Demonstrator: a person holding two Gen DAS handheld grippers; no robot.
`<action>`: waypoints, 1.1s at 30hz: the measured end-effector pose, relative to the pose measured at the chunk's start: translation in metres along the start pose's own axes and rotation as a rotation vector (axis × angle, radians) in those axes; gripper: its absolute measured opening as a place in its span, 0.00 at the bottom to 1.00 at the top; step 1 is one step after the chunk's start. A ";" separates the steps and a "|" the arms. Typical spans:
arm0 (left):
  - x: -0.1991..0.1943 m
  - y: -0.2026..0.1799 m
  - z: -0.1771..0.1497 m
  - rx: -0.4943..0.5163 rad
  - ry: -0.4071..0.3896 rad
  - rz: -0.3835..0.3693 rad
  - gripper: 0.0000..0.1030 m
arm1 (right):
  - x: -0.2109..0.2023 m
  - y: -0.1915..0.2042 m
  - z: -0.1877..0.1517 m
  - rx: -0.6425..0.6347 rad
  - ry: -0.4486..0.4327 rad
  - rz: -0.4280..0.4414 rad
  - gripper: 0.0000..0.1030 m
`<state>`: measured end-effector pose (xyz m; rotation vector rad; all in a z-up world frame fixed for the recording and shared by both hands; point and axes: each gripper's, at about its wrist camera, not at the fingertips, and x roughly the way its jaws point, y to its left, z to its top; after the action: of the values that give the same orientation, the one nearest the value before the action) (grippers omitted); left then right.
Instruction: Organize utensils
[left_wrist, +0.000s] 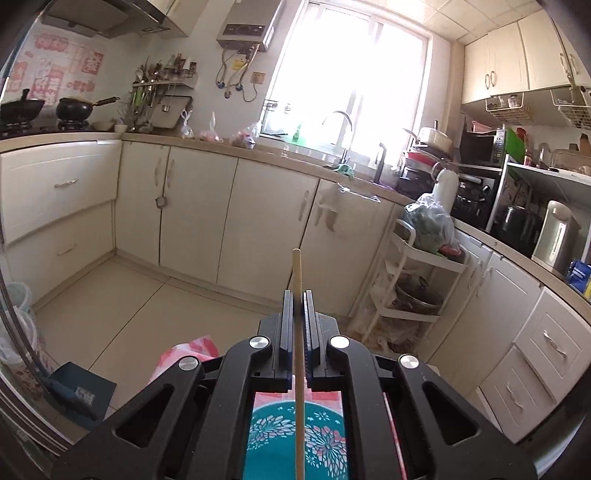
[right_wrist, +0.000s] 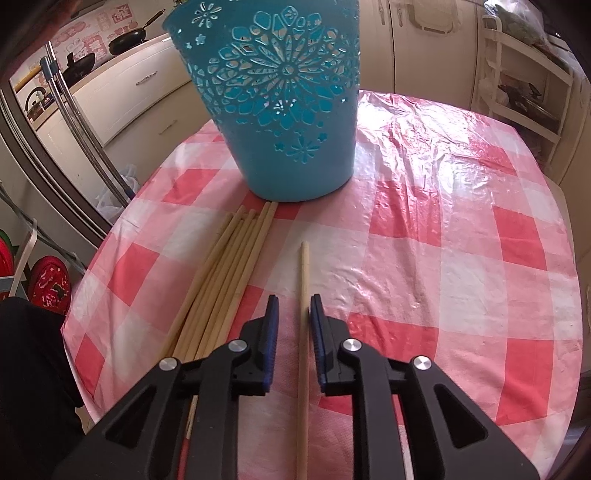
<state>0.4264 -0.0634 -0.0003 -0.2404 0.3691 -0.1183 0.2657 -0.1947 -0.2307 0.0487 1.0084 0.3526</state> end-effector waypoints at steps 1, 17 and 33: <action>0.008 0.000 -0.003 -0.003 -0.001 0.014 0.04 | 0.000 0.000 0.000 -0.001 -0.001 0.001 0.17; 0.029 0.023 -0.079 0.105 0.168 0.091 0.21 | 0.001 -0.008 0.001 0.024 -0.001 0.039 0.17; -0.062 0.134 -0.089 -0.089 0.123 0.173 0.68 | 0.006 0.010 0.007 -0.056 0.042 -0.082 0.11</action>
<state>0.3459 0.0570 -0.0935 -0.2886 0.5164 0.0539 0.2721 -0.1826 -0.2296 -0.0503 1.0385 0.3079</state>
